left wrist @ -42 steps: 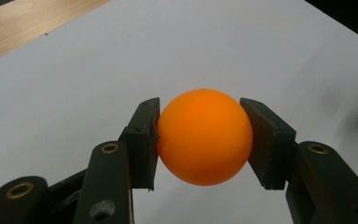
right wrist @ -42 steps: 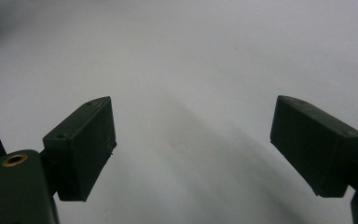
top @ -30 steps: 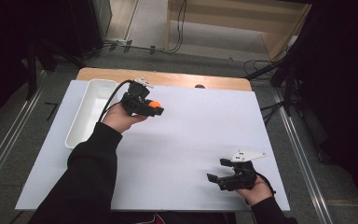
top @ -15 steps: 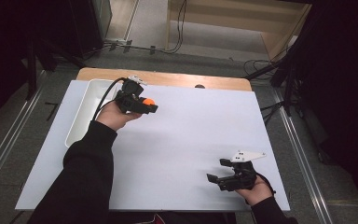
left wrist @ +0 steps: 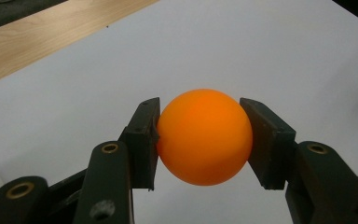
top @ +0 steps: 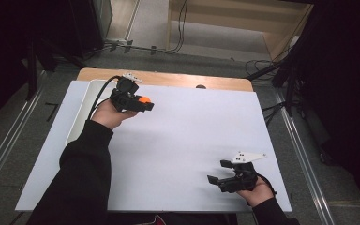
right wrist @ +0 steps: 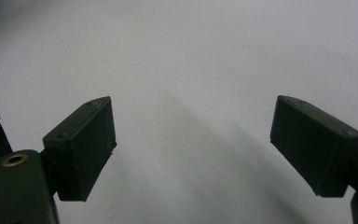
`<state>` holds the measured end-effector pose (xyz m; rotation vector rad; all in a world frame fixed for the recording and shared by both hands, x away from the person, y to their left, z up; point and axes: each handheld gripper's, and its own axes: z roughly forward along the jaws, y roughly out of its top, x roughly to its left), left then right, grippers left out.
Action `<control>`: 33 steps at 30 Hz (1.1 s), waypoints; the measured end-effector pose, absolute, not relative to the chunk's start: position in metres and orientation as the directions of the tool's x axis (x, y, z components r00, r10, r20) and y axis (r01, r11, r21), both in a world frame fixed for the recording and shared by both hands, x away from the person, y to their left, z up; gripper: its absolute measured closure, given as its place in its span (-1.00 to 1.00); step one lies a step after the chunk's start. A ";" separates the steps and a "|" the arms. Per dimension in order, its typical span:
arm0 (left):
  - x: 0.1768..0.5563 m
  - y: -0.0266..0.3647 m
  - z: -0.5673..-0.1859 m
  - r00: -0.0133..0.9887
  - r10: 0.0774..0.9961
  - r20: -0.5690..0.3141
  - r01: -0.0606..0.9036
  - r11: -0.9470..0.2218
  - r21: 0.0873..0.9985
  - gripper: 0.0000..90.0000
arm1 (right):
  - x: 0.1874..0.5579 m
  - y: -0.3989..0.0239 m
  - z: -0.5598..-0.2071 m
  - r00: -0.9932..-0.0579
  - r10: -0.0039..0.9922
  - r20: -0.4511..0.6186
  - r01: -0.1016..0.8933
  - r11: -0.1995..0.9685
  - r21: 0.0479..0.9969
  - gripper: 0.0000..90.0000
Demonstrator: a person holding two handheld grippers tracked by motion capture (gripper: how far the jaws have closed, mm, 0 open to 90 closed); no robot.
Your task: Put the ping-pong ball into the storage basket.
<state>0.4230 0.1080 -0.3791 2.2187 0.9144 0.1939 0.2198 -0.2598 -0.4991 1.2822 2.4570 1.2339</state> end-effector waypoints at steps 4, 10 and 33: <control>0.423 0.109 -0.379 0.736 0.665 -0.124 0.556 -0.490 0.672 0.13 | 0.220 -0.260 -0.499 -0.640 0.725 0.254 0.637 0.316 0.703 -0.71; 0.424 0.114 -0.377 0.730 0.672 -0.120 0.555 -0.483 0.677 0.13 | 0.220 -0.260 -0.499 -0.638 0.727 0.253 0.636 0.313 0.706 -0.71; 0.432 0.139 -0.374 0.682 0.722 -0.115 0.588 -0.447 0.674 0.13 | 0.219 -0.260 -0.498 -0.638 0.728 0.250 0.634 0.314 0.706 -0.71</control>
